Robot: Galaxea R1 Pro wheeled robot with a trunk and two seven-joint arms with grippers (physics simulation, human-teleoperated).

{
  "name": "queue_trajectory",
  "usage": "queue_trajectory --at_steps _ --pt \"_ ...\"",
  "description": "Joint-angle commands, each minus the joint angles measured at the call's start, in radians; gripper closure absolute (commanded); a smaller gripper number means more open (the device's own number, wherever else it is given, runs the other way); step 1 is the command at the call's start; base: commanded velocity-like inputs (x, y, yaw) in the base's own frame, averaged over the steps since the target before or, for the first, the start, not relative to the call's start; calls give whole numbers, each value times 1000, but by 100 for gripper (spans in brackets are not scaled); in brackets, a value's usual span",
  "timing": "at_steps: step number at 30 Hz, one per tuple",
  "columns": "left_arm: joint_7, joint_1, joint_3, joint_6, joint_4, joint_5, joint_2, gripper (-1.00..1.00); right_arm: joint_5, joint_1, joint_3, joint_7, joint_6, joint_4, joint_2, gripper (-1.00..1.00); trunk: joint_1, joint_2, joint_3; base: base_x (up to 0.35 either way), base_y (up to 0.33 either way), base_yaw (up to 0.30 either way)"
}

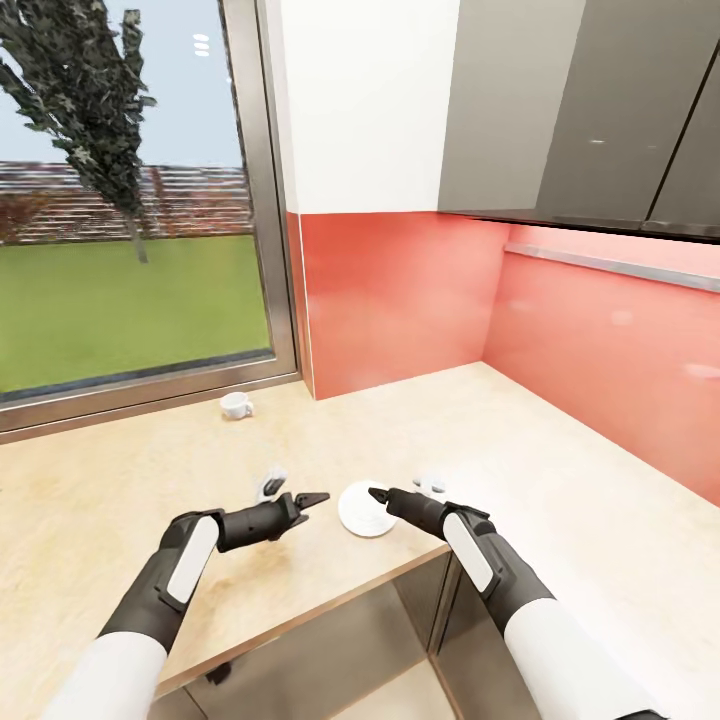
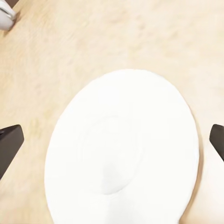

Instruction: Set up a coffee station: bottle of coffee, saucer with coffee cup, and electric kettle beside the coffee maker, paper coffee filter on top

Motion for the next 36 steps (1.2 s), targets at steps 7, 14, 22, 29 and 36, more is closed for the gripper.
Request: queue_trajectory --at_steps 7,14,22,29,36 --pt "-106 -1 -14 -25 38 2 2 -100 -3 -1 -2 1 4 -5 -3 -100 0 -2 -2 0 0 -18" --pt "-132 -1 -11 -26 39 3 11 -100 -3 -1 -2 0 4 -4 -3 -100 0 -2 -2 0 0 -139" --pt "-139 -1 -5 -26 39 4 11 -100 -3 -1 -1 0 4 -4 -2 -100 0 -2 -2 0 0 -9" --pt "-140 0 -6 -35 40 8 2 -100 -3 -1 -2 36 5 0 -3 -100 0 -2 -2 0 0 0" --pt "-179 1 -9 -42 57 7 0 -100 0 -1 -2 119 6 4 -5 -100 0 -2 -2 0 0 0"
